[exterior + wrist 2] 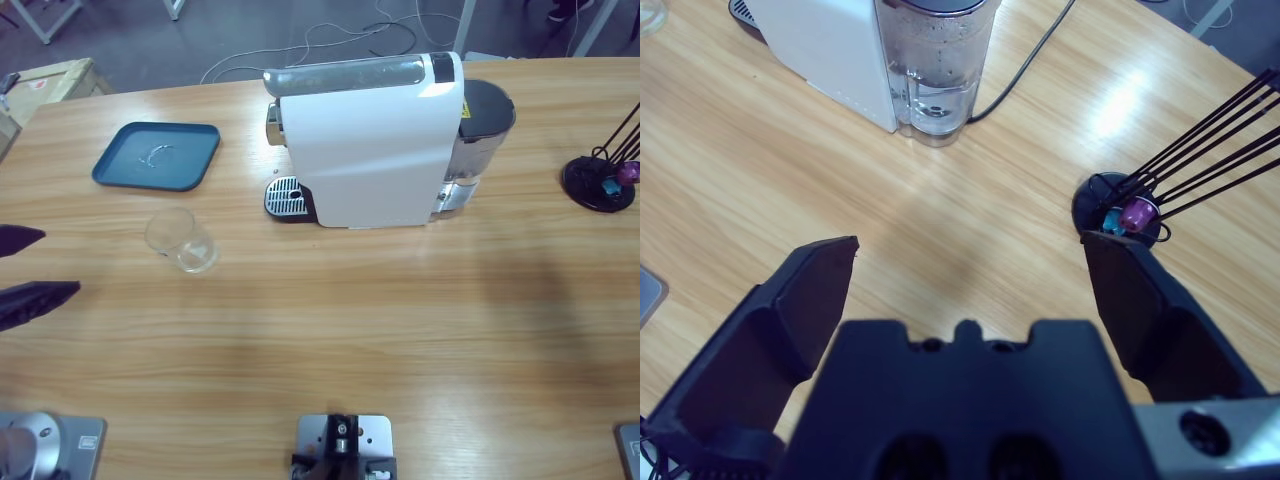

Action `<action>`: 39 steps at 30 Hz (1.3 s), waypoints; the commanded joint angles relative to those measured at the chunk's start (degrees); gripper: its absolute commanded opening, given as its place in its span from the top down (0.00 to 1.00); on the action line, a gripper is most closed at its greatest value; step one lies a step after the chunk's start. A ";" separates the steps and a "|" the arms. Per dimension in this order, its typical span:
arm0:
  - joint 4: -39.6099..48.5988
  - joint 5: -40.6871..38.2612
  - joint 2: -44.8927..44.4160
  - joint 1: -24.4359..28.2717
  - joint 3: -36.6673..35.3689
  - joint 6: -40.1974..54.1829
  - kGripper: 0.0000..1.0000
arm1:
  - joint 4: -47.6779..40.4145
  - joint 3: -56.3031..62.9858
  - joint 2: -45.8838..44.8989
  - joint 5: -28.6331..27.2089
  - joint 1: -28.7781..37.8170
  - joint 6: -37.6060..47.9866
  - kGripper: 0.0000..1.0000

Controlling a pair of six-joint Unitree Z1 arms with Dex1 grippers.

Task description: Pour coffee

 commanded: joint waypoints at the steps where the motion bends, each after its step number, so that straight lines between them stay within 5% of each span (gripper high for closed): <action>1: -0.72 -0.81 -0.13 -0.48 2.10 -0.05 0.00 | -0.25 1.45 -0.05 0.11 0.49 -0.89 0.00; 13: -0.52 0.01 3.12 -0.48 0.19 -1.44 0.00 | -0.34 2.00 -1.84 -1.64 0.49 -0.29 0.00; 23: 3.31 -2.68 33.52 1.75 -28.91 -12.58 0.00 | -0.25 1.96 -1.19 -3.32 0.49 0.43 0.00; 28: 1.23 -22.84 46.05 9.90 -36.03 -27.72 0.00 | -0.32 2.05 -1.37 -3.38 0.49 0.43 0.00; 34: -4.08 -25.97 52.64 10.91 -36.20 -37.01 0.14 | -0.34 1.98 -1.19 -3.32 0.49 0.43 0.00; 39: -8.73 -31.45 56.03 11.15 -36.13 -38.89 0.13 | -0.28 1.96 -1.19 -3.32 0.49 0.43 0.00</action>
